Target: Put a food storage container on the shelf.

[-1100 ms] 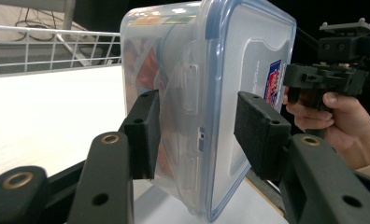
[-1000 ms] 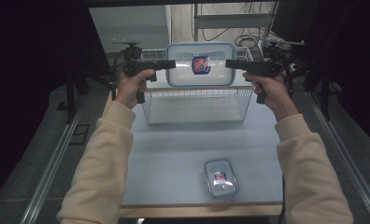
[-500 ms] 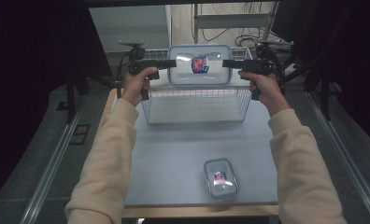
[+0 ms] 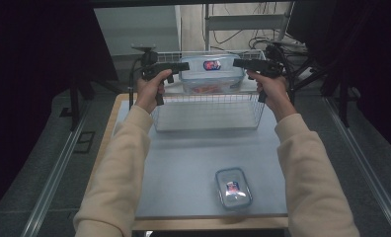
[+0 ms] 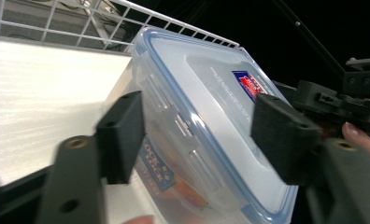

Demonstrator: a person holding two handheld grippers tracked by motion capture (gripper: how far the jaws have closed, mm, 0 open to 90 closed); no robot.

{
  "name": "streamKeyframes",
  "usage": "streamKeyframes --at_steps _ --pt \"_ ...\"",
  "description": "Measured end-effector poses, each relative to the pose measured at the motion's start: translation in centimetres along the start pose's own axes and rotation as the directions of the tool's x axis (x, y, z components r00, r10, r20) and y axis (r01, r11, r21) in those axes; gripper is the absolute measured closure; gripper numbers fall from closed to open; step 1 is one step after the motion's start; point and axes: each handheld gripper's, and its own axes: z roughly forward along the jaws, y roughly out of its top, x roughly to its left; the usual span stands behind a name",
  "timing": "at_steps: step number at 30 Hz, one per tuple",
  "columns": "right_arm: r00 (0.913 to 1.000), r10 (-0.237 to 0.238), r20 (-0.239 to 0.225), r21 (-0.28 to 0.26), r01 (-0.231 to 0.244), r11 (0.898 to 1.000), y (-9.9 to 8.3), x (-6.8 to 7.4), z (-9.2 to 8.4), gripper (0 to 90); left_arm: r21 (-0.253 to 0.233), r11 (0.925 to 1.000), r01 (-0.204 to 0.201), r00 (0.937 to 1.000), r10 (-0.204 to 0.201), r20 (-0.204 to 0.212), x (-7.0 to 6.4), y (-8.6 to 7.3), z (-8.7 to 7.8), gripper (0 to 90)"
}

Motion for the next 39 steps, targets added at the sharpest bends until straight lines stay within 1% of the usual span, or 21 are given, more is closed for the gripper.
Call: streamKeyframes --at_steps 2,4,6,7,8,9,11,13,14,15,16,18,21,23,25,27,30,33,35,37,39 --pt "0.9997 -0.023 0.007 -0.02 0.023 1.0 -0.2 0.4 -0.6 36.5 -0.013 0.9997 -0.02 0.9995 0.02 -0.025 -0.3 0.0 -0.4 29.7" --pt "0.9996 -0.028 0.003 -0.03 0.029 0.999 -0.2 0.5 -0.9 36.6 -0.022 0.9982 -0.056 0.9979 0.056 -0.034 -0.8 -0.1 -1.0 30.2" --pt "0.998 -0.063 -0.001 -0.04 0.063 0.997 -0.4 0.6 -1.7 37.2 -0.026 0.994 -0.106 0.9937 0.105 -0.038 -1.5 -0.4 -2.0 32.9" --pt "0.9954 -0.096 -0.001 -0.04 0.096 0.995 -0.6 0.6 -2.6 40.8 -0.035 0.9916 -0.125 0.9915 0.123 -0.04 -1.8 -0.7 -2.5 38.6" --pt "0.9943 -0.107 -0.002 -0.045 0.107 0.993 -0.7 0.6 -3.0 40.8 -0.042 0.9891 -0.141 0.9893 0.139 -0.045 -2.1 -0.9 -2.9 41.7" --pt "0.9943 -0.107 -0.002 -0.045 0.107 0.993 -0.7 0.6 -3.0 42.4 -0.046 0.9859 -0.161 0.986 0.158 -0.051 -2.3 -1.2 -3.4 41.7" --pt "0.9919 -0.127 -0.009 -0.043 0.126 0.991 -1.1 0.6 -4.0 46.2 -0.069 0.9788 -0.193 0.9799 0.189 -0.065 -2.9 -2.2 -4.5 52.5" --pt "0.9888 -0.149 0.0 -0.042 0.149 0.988 -1.6 0.6 -4.8 48.7 -0.069 0.9734 -0.218 0.9758 0.217 -0.026 -3.1 -3.1 -5.4 66.8" --pt "0.9877 -0.157 -0.005 -0.043 0.156 0.987 -2.0 0.4 -5.3 49.0 -0.066 0.9728 -0.222 0.975 0.222 -0.016 -3.2 -3.4 -5.6 77.5" --pt "0.9877 -0.157 -0.005 -0.043 0.156 0.987 -2.0 0.4 -5.3 49.0 -0.061 0.9703 -0.234 0.9722 0.234 -0.006 -3.4 -3.9 -5.9 77.5" --pt "0.9877 -0.156 -0.007 -0.04 0.156 0.987 -2.3 0.4 -5.6 49.0 -0.049 0.9682 -0.246 0.9692 0.246 0.008 -3.5 -4.4 -6.0 82.8" --pt "0.9869 -0.161 -0.003 -0.038 0.161 0.986 -2.8 0.2 -6.0 48.8 -0.008 0.9647 -0.263 0.9642 0.263 0.032 -3.6 -5.4 -5.6 88.0" --pt "0.987 -0.161 -0.009 -0.029 0.16 0.987 -3.5 0.0 -6.5 48.2 0.053 0.956 -0.288 0.9575 0.287 0.025 -3.6 -6.4 -4.3 89.8" --pt "0.9867 -0.161 -0.019 -0.026 0.161 0.987 -4.0 -0.2 -6.5 47.8 0.078 0.9514 -0.298 0.9546 0.297 0.019 -3.6 -6.7 -3.5 89.9" --pt "0.9852 -0.17 -0.024 -0.012 0.169 0.985 -4.6 -0.2 -6.4 49.3 0.095 0.9488 -0.301 0.9535 0.301 0.015 -3.6 -6.8 -2.6 89.8" --pt "0.9812 -0.191 -0.027 0.015 0.192 0.981 -5.2 -0.2 -5.9 53.0 0.096 0.951 -0.294 0.9558 0.293 0.018 -3.4 -6.9 -2.0 89.9" --pt "0.9728 -0.229 -0.036 0.049 0.23 0.972 -6.0 -0.1 -5.2 63.9 0.101 0.953 -0.286 0.9583 0.285 0.025 -3.3 -6.9 -1.5 89.9" --pt "0.9666 -0.251 -0.052 0.063 0.254 0.965 -6.4 -0.1 -4.5 71.8 0.109 0.9524 -0.285 0.9586 0.284 0.024 -3.2 -6.9 -1.3 90.0" --pt "0.9657 -0.253 -0.061 0.076 0.257 0.963 -6.6 -0.1 -4.0 78.0 0.11 0.9521 -0.285 0.9584 0.284 0.024 -3.1 -6.9 -1.2 90.0" --pt "0.964 -0.256 -0.071 0.081 0.261 0.962 -6.7 -0.1 -3.6 84.8 0.11 0.9539 -0.279 0.9602 0.278 0.024 -3.1 -6.8 -1.0 90.0" --pt "0.9611 -0.263 -0.083 0.089 0.27 0.959 -6.7 0.0 -3.0 88.3 0.111 0.9552 -0.274 0.9616 0.273 0.023 -3.0 -6.6 -0.7 90.0"
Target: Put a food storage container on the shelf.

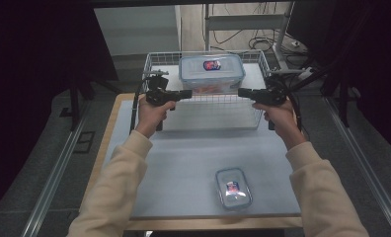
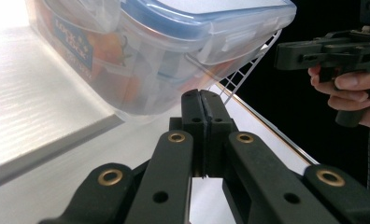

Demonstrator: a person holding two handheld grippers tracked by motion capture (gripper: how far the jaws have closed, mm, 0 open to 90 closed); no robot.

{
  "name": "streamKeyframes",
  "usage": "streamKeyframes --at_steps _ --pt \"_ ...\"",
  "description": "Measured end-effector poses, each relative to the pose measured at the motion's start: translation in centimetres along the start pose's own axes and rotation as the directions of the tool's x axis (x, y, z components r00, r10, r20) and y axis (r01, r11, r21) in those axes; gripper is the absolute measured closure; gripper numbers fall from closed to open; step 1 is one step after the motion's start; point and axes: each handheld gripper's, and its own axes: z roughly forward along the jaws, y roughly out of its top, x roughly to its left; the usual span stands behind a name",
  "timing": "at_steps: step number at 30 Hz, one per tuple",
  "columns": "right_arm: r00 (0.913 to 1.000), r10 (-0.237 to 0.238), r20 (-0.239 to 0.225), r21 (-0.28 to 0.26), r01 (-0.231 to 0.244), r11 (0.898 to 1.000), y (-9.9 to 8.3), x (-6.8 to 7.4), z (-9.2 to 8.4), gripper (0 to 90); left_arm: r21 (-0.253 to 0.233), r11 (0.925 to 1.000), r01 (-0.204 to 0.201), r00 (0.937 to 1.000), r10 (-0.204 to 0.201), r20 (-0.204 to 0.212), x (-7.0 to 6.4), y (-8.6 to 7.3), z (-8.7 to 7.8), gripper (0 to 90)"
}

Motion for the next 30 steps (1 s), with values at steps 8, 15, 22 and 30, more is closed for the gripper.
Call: streamKeyframes --at_steps 8,15,22,30 --pt "0.9995 -0.021 0.022 -0.002 0.022 1.0 0.7 0.5 2.6 89.3 0.007 0.9998 0.016 0.9998 -0.016 -0.008 0.8 0.9 1.0 90.0" --pt "0.9989 0.006 0.047 -0.018 -0.005 1.0 1.2 0.4 3.7 89.4 0.009 0.9993 0.036 0.9992 -0.036 -0.019 1.5 1.6 1.5 90.0" --pt "0.998 0.026 0.058 -0.033 -0.025 0.999 1.3 -0.3 3.7 89.4 0.011 0.9991 0.042 0.9988 -0.042 -0.026 1.6 1.6 1.8 90.0" --pt "0.9984 0.024 0.052 -0.039 -0.022 0.999 1.1 -0.2 3.2 89.4 0.003 0.9985 0.055 0.9981 -0.055 -0.029 1.8 1.7 1.7 90.0"
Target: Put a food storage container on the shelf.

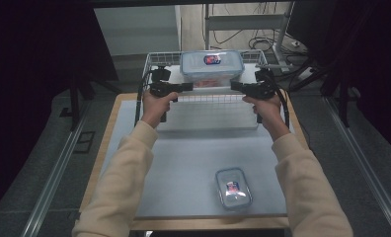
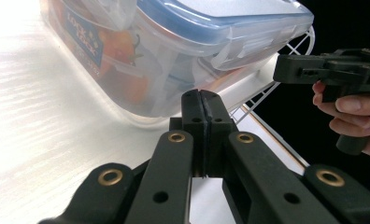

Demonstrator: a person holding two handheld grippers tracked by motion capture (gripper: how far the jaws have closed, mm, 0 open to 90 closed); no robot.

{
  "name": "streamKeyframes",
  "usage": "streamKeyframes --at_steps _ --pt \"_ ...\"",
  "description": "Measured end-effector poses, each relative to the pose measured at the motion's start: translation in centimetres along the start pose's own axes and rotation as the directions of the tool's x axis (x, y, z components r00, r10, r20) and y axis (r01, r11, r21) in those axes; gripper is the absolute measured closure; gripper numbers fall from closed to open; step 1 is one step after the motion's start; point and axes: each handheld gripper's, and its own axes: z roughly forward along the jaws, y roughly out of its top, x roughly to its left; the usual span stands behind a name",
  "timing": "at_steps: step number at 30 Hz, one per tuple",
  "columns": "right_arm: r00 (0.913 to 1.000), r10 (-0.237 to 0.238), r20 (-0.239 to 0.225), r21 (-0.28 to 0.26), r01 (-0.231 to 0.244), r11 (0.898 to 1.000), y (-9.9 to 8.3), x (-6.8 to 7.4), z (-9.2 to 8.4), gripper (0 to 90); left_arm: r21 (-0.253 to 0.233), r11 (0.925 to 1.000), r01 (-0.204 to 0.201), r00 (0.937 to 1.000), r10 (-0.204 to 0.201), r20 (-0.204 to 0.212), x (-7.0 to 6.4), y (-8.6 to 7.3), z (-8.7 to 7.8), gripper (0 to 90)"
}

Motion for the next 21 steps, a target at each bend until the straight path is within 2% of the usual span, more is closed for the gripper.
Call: streamKeyframes --at_steps 5,6,8,11,13,15,20,21 --pt "0.9997 -0.014 -0.018 -0.013 0.014 1.0 -0.2 0.4 -0.9 89.4 0.005 0.9998 -0.019 0.9998 0.019 0.011 -0.7 -0.6 -0.8 90.0" --pt "0.9992 -0.03 -0.028 -0.02 0.03 0.999 -0.4 0.6 -1.7 89.4 0.0 0.9998 -0.019 0.9997 0.019 0.017 -0.8 -0.9 -1.2 90.0" --pt "0.9989 -0.033 -0.033 -0.021 0.032 0.999 -0.6 0.7 -2.1 89.4 -0.005 0.9997 -0.024 0.9995 0.024 0.021 -1.0 -1.4 -1.9 90.0" --pt "0.9981 -0.04 -0.046 -0.027 0.039 0.999 -1.2 1.0 -3.4 89.4 -0.01 0.9993 -0.035 0.9993 0.035 0.01 -1.2 -2.4 -3.0 90.0" --pt "0.9974 -0.041 -0.059 -0.022 0.04 0.999 -2.4 1.1 -4.8 89.4 -0.013 0.9995 -0.03 0.9995 0.03 0.002 -1.2 -3.4 -3.7 90.0" --pt "0.9974 -0.04 -0.06 -0.017 0.039 0.999 -2.7 1.1 -5.1 89.3 -0.018 0.9996 -0.022 0.9997 0.022 0.011 -1.3 -4.5 -4.3 89.9" --pt "0.9961 -0.052 -0.071 0.004 0.053 0.999 -5.4 1.1 -6.8 89.3 -0.02 0.9993 -0.032 0.9994 0.032 0.009 -1.7 -7.2 -5.7 89.8" --pt "0.995 -0.073 -0.068 0.014 0.074 0.997 -6.8 1.1 -7.4 89.3 -0.02 0.9993 -0.033 0.9994 0.033 0.012 -1.8 -8.0 -6.0 89.7"
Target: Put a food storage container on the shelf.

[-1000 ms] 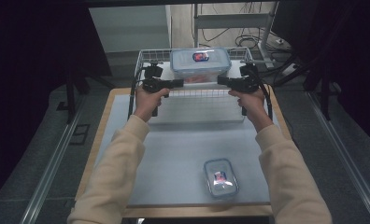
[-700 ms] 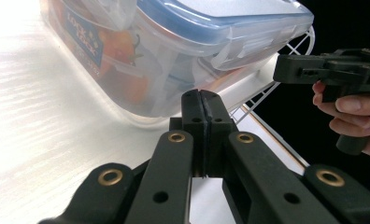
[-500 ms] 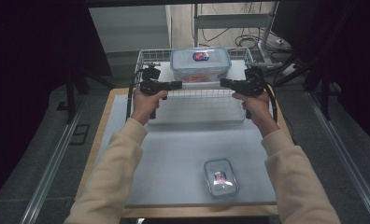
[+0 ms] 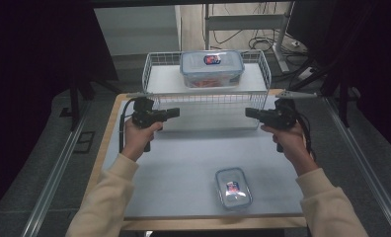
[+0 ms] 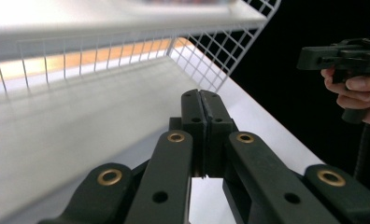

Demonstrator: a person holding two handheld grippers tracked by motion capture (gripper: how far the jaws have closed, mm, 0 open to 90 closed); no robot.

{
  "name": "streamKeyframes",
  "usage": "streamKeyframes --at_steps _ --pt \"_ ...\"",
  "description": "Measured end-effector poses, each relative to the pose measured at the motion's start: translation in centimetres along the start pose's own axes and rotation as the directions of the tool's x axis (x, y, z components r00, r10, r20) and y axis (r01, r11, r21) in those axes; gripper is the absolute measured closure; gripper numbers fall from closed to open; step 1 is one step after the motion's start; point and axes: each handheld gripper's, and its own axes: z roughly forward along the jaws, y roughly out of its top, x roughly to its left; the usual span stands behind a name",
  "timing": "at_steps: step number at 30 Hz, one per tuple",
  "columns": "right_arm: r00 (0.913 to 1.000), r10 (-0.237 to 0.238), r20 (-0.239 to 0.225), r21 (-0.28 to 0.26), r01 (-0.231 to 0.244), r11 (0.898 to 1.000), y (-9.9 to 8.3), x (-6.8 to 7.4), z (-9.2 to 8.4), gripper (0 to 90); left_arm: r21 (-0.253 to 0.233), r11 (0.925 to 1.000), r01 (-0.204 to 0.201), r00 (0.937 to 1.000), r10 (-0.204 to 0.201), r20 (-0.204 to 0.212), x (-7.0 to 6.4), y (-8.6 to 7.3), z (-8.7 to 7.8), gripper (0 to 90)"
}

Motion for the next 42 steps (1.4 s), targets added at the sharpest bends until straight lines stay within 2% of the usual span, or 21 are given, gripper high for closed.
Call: streamKeyframes --at_steps 1,2,4,6,9,14,15,17,20,21,23,25,26,29,34,38,42 --pt "1.0 0.0 0.0 0.0 0.0 1.0 0.0 0.0 0.0 89.3 0.0 1.0 -0.001 1.0 0.001 0.005 -0.1 -0.7 -0.2 89.7" --pt "0.9999 -0.012 0.0 0.01 0.012 1.0 -1.1 0.0 -0.5 89.2 0.004 1.0 -0.007 1.0 0.007 0.003 -0.2 -1.2 -0.3 89.7" --pt "0.9999 -0.012 -0.001 0.013 0.012 1.0 -1.8 0.0 -0.7 89.2 0.014 0.9998 -0.012 0.9999 0.012 0.003 -0.4 -2.7 -0.5 89.6" --pt "1.0 0.001 -0.006 0.024 -0.001 1.0 -3.3 -0.2 -1.1 89.2 0.018 0.9998 -0.009 1.0 0.009 0.003 -0.3 -3.9 -0.7 89.4" --pt "0.9998 0.017 -0.008 0.041 -0.017 0.999 -5.3 -0.5 -1.6 89.0 0.015 0.9996 0.022 0.9996 -0.022 0.018 -0.1 -5.6 -0.9 89.1" --pt "0.9991 0.043 -0.001 0.071 -0.043 0.997 -8.1 -1.1 -2.1 88.4 0.045 0.9983 0.037 0.9993 -0.037 0.007 0.2 -8.2 -1.1 87.5" --pt "0.9989 0.048 -0.001 0.078 -0.048 0.996 -8.9 -1.2 -2.4 87.9 0.048 0.9981 0.039 0.9992 -0.039 0.004 0.3 -8.5 -1.1 85.2" --pt "0.9988 0.05 -0.001 0.08 -0.049 0.996 -9.3 -1.2 -2.5 87.4 0.047 0.9977 0.049 0.9988 -0.048 -0.005 0.3 -9.5 -1.1 82.8" --pt "0.9979 0.065 -0.003 0.088 -0.065 0.994 -10.4 -1.4 -2.8 85.6 0.058 0.9976 0.038 0.9986 -0.036 -0.04 0.3 -10.5 -0.9 69.6" --pt "0.9981 0.061 -0.002 0.105 -0.061 0.993 -10.6 -1.4 -2.7 84.1 0.054 0.9977 0.039 0.9982 -0.037 -0.046 0.3 -10.8 -0.9 65.7" --pt "0.998 0.062 -0.008 0.104 -0.061 0.993 -10.8 -1.5 -2.8 78.6 0.073 0.9967 0.036 0.9978 -0.032 -0.059 0.3 -11.2 -0.8 56.5" --pt "0.9979 0.064 -0.008 0.111 -0.062 0.992 -11.0 -1.5 -2.8 68.6 0.07 0.9969 0.037 0.9975 -0.033 -0.062 0.2 -11.4 -0.9 46.1" --pt "0.998 0.063 -0.004 0.115 -0.062 0.991 -11.1 -1.4 -2.8 66.0 0.074 0.9965 0.038 0.9976 -0.034 -0.06 0.2 -11.5 -0.8 46.1" --pt "0.9983 0.059 0.002 0.14 -0.059 0.988 -11.8 -0.8 -2.9 53.3 0.094 0.9953 0.026 0.9968 -0.019 -0.078 0.1 -11.8 -0.6 36.2" --pt "0.9987 0.05 0.011 0.14 -0.051 0.989 -12.4 -0.5 -3.4 47.7 0.129 0.9916 0.017 0.9964 -0.006 -0.085 0.0 -12.6 -0.2 32.4" --pt "0.9981 0.059 0.018 0.128 -0.061 0.99 -12.5 -0.4 -3.6 43.1 0.14 0.9901 -0.011 0.9964 0.022 -0.082 -0.2 -13.0 -0.3 31.7" --pt "0.9982 0.058 0.014 0.136 -0.06 0.989 -12.9 -0.2 -3.8 39.9 0.139 0.9903 -0.001 0.9959 0.013 -0.09 -0.3 -13.3 -0.5 29.0"
